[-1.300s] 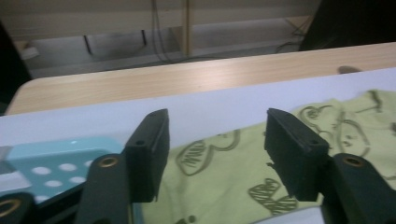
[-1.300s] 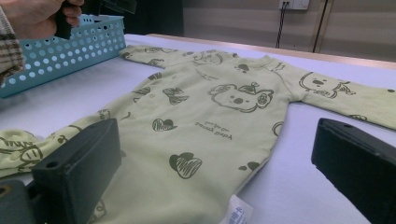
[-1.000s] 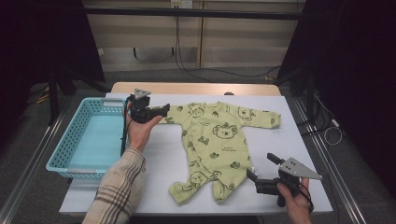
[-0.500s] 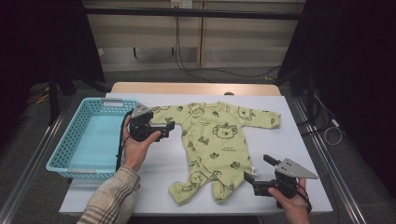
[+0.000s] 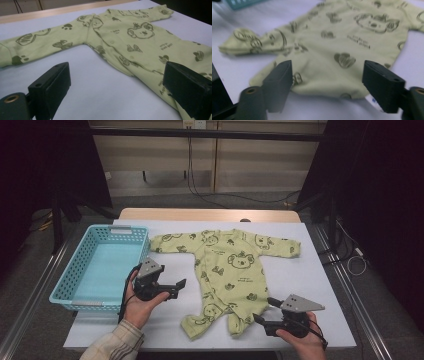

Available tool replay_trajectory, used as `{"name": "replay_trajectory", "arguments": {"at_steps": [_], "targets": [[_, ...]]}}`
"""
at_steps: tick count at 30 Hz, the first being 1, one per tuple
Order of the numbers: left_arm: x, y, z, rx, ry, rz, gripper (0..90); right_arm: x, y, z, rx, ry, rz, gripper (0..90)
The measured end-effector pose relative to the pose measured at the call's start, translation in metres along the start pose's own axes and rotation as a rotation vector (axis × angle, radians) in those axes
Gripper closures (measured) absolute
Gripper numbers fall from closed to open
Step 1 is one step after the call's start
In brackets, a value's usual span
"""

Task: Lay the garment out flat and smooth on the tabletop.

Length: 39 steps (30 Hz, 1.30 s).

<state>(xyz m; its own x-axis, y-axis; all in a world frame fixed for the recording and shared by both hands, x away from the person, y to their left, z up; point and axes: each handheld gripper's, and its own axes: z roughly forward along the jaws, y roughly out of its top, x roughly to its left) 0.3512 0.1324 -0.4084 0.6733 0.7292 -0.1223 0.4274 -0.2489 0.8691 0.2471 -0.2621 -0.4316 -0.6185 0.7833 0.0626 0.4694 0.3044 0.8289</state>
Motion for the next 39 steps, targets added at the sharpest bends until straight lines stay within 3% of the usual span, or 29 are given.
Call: {"name": "replay_trajectory", "arguments": {"at_steps": [5, 8, 9, 12, 13, 15, 21, 23, 26, 28, 31, 35, 39], "targets": [[-0.011, -0.005, -0.002, 0.024, -0.037, 0.045, 11.3, -0.01, -0.005, 0.0, 0.011, 0.001, 0.011, 37.4], [-0.014, -0.008, -0.002, 0.034, -0.037, 0.06, 11.0, -0.003, -0.005, 0.001, 0.023, 0.055, -0.022, 39.6], [-0.015, -0.01, -0.001, 0.014, -0.04, 0.049, 10.5, -0.001, -0.005, 0.002, 0.031, 0.068, -0.038, 40.0], [-0.015, -0.013, -0.001, 0.023, -0.035, 0.067, 7.3, 0.001, -0.007, 0.009, 0.078, 0.076, -0.065, 39.7], [-0.016, -0.014, 0.0, 0.012, -0.049, 0.056, 6.4, 0.001, -0.008, 0.012, 0.096, 0.074, -0.071, 39.6], [-0.018, -0.014, -0.001, 0.013, -0.048, 0.085, 6.2, 0.0, -0.008, 0.016, 0.106, 0.071, -0.081, 40.9], [-0.021, -0.013, 0.001, 0.012, -0.04, 0.104, 6.4, -0.001, -0.005, 0.031, 0.14, 0.079, -0.116, 65.7], [-0.022, -0.014, 0.001, 0.003, -0.036, 0.101, 6.5, -0.002, -0.003, 0.032, 0.135, 0.059, -0.134, 78.4], [-0.021, -0.013, 0.001, 0.004, -0.036, 0.109, 6.9, -0.005, -0.002, 0.033, 0.126, 0.064, -0.125, 87.2], [-0.021, -0.013, 0.001, 0.001, -0.037, 0.105, 6.9, -0.006, -0.002, 0.033, 0.124, 0.07, -0.117, 88.2], [-0.022, -0.013, 0.0, -0.011, -0.037, 0.102, 7.1, -0.008, 0.002, 0.028, 0.073, 0.087, -0.098, 88.6], [-0.022, -0.012, 0.001, -0.018, -0.033, 0.103, 7.2, -0.008, 0.013, 0.023, 0.003, 0.071, -0.096, 88.7], [-0.022, -0.011, 0.001, -0.013, -0.027, 0.108, 7.3, -0.012, 0.027, 0.026, -0.047, 0.083, -0.097, 88.8]]}}
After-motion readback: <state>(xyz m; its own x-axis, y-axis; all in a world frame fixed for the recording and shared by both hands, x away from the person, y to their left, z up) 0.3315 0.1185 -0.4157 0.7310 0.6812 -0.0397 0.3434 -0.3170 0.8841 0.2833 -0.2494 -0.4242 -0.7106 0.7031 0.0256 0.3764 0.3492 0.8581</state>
